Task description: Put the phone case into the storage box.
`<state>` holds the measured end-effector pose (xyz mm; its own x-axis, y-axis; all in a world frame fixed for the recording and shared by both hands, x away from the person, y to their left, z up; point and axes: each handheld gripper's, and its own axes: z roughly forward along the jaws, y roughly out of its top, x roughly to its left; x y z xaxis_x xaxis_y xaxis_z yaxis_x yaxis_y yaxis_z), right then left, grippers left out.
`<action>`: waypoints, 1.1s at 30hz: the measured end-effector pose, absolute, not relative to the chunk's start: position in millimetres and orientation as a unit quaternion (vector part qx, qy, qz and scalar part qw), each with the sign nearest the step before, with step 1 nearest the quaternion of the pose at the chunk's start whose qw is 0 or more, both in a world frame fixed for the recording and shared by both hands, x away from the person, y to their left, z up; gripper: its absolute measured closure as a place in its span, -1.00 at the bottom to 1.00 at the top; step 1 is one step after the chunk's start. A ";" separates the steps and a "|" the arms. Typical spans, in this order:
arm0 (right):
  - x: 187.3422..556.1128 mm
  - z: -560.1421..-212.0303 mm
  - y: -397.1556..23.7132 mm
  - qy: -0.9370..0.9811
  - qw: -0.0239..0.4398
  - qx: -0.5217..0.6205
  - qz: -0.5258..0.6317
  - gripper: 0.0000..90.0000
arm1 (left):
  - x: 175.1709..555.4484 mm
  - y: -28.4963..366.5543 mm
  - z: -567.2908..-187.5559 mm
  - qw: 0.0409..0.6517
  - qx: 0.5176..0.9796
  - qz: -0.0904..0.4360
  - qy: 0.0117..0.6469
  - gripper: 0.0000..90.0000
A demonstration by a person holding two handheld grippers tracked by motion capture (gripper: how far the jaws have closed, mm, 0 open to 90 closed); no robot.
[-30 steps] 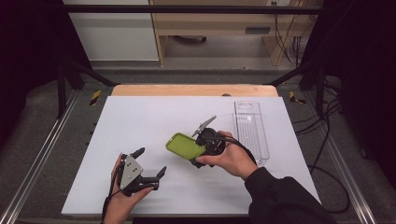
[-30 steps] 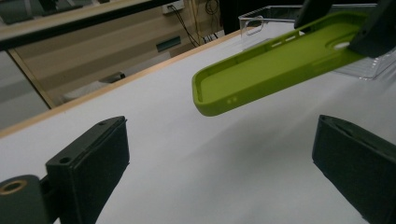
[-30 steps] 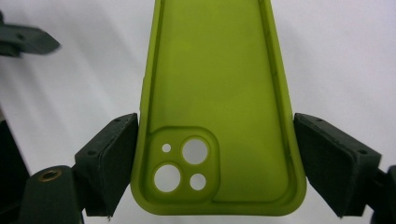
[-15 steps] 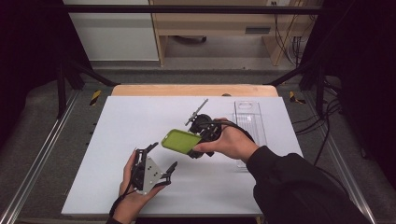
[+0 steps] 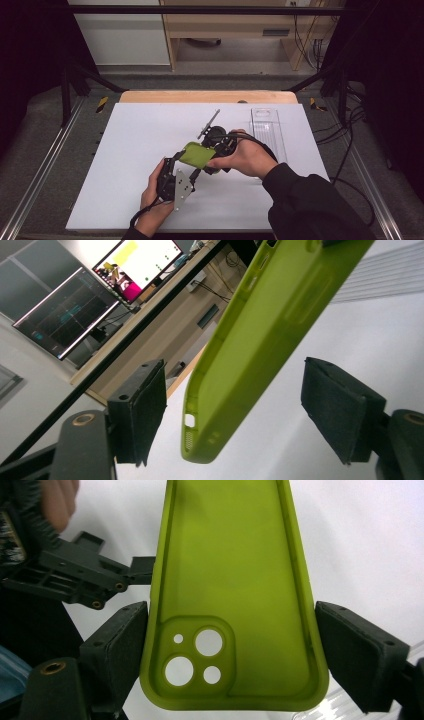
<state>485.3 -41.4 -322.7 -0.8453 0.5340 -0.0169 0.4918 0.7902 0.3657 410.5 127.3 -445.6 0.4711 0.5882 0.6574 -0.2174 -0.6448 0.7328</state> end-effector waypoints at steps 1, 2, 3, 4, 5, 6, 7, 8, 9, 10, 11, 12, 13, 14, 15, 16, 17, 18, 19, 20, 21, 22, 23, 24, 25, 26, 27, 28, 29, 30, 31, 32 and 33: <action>484.4 -322.5 -40.0 0.945 0.059 0.271 0.173 -0.62 | 410.3 127.9 -445.7 0.403 0.756 0.502 0.121 -0.40; 484.4 -322.5 -40.0 0.945 0.059 0.271 0.173 -0.62 | 410.6 128.9 -445.8 0.400 0.755 0.505 0.122 -0.40; 484.7 -322.2 -38.6 0.946 0.057 0.268 0.175 -0.62 | 412.3 131.0 -446.2 0.395 0.755 0.508 0.124 -0.34; 484.7 -322.2 -38.6 0.946 0.057 0.268 0.175 -0.62 | 412.3 131.0 -446.2 0.395 0.755 0.508 0.124 -0.27; 485.5 -321.0 -37.0 0.946 0.058 0.266 0.174 -0.62 | 412.6 131.4 -446.4 0.389 0.759 0.508 0.119 -0.22; 485.5 -320.0 -35.9 0.947 0.058 0.265 0.174 -0.62 | 412.6 130.2 -447.8 0.388 0.757 0.513 0.113 -0.19; 485.6 -319.1 -34.8 0.948 0.058 0.263 0.171 -0.62 | 411.9 129.5 -448.2 0.380 0.759 0.518 0.106 -0.16; 485.6 -319.1 -34.8 0.948 0.058 0.263 0.171 -0.62 | 411.8 127.7 -449.6 0.385 0.758 0.517 0.103 -0.16; 486.8 -318.7 -33.9 0.949 0.057 0.261 0.170 -0.62 | 411.4 125.0 -451.3 0.373 0.759 0.525 0.091 -0.11; 487.7 -319.2 -34.1 0.948 0.058 0.262 0.169 -0.62 | 411.6 123.5 -452.7 0.373 0.759 0.526 0.089 -0.10; 487.7 -319.9 -34.4 0.948 0.057 0.263 0.169 -0.62 | 411.6 123.5 -452.7 0.373 0.759 0.526 0.089 -0.09; 487.4 -320.9 -34.9 0.949 0.053 0.259 0.170 -0.62 | 411.2 122.8 -453.3 0.365 0.761 0.529 0.086 -0.08; 486.1 -322.1 -34.8 0.949 0.047 0.260 0.171 -0.62 | 410.9 121.7 -454.4 0.362 0.763 0.529 0.082 -0.06; 486.1 -322.1 -34.8 0.949 0.047 0.260 0.171 -0.62 | 410.6 120.8 -455.6 0.360 0.765 0.528 0.075 -0.06; 485.0 -323.6 -34.8 0.949 0.042 0.259 0.171 -0.62 | 409.6 120.5 -456.9 0.352 0.764 0.537 0.065 -0.05; 483.2 -325.0 -34.1 0.949 0.040 0.262 0.168 -0.62 | 409.2 120.8 -457.5 0.349 0.763 0.540 0.061 -0.02; 482.8 -325.6 -33.9 0.951 0.042 0.260 0.165 -0.62 | 409.0 121.9 -457.0 0.345 0.763 0.543 0.060 0.01; 482.4 -326.1 -33.5 0.950 0.044 0.262 0.162 -0.62 | 409.2 122.5 -456.6 0.347 0.762 0.543 0.062 0.04; 482.4 -326.1 -33.4 0.950 0.043 0.263 0.164 -0.62 | 409.3 123.1 -455.8 0.349 0.761 0.544 0.065 0.05; 482.4 -326.4 -33.3 0.949 0.042 0.264 0.168 -0.62 | 409.2 122.9 -455.8 0.351 0.760 0.544 0.066 0.06; 482.2 -326.6 -33.1 0.949 0.040 0.264 0.169 -0.62 | 408.7 122.4 -455.9 0.351 0.759 0.544 0.064 0.07; 482.0 -327.4 -33.0 0.948 0.039 0.264 0.172 -0.62 | 408.2 121.6 -456.7 0.347 0.760 0.545 0.062 0.08; 481.9 -328.3 -33.3 0.948 0.039 0.265 0.172 -0.62 | 407.7 120.7 -458.0 0.342 0.761 0.548 0.058 0.11; 481.4 -329.1 -34.0 0.948 0.040 0.265 0.174 -0.62 | 407.5 120.4 -458.9 0.340 0.762 0.548 0.058 0.13; 480.4 -329.5 -34.5 0.948 0.039 0.265 0.174 -0.62 | 407.0 120.4 -459.5 0.336 0.762 0.550 0.057 0.13; 479.2 -329.7 -35.0 0.947 0.040 0.266 0.174 -0.62 | 406.4 120.5 -459.9 0.335 0.761 0.552 0.056 0.16; 478.6 -330.0 -35.5 0.948 0.042 0.264 0.174 -0.62 | 405.6 121.1 -459.8 0.337 0.761 0.551 0.056 0.20; 477.5 -329.9 -36.2 0.948 0.042 0.265 0.173 -0.62 | 405.3 121.4 -459.7 0.337 0.761 0.552 0.057 0.23; 477.3 -330.0 -37.2 0.948 0.042 0.263 0.174 -0.62 | 405.1 122.4 -459.3 0.335 0.759 0.556 0.057 0.24; 476.4 -329.7 -38.2 0.947 0.044 0.265 0.175 -0.62 | 405.5 122.7 -459.4 0.339 0.758 0.555 0.060 0.27; 476.0 -329.5 -38.8 0.947 0.043 0.265 0.176 -0.62 | 406.0 123.4 -459.5 0.338 0.759 0.554 0.058 0.29; 475.6 -329.2 -39.8 0.947 0.042 0.265 0.178 -0.62 | 406.1 123.8 -459.8 0.335 0.759 0.556 0.056 0.31; 475.5 -328.9 -40.8 0.946 0.042 0.266 0.178 -0.62 | 406.4 124.1 -460.7 0.335 0.759 0.556 0.054 0.32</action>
<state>475.5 -40.8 -328.9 -0.8549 0.5186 0.0158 0.4889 0.7950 0.3590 406.4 124.1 -460.7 0.3761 0.4536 0.8080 -0.2907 -0.7702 0.5677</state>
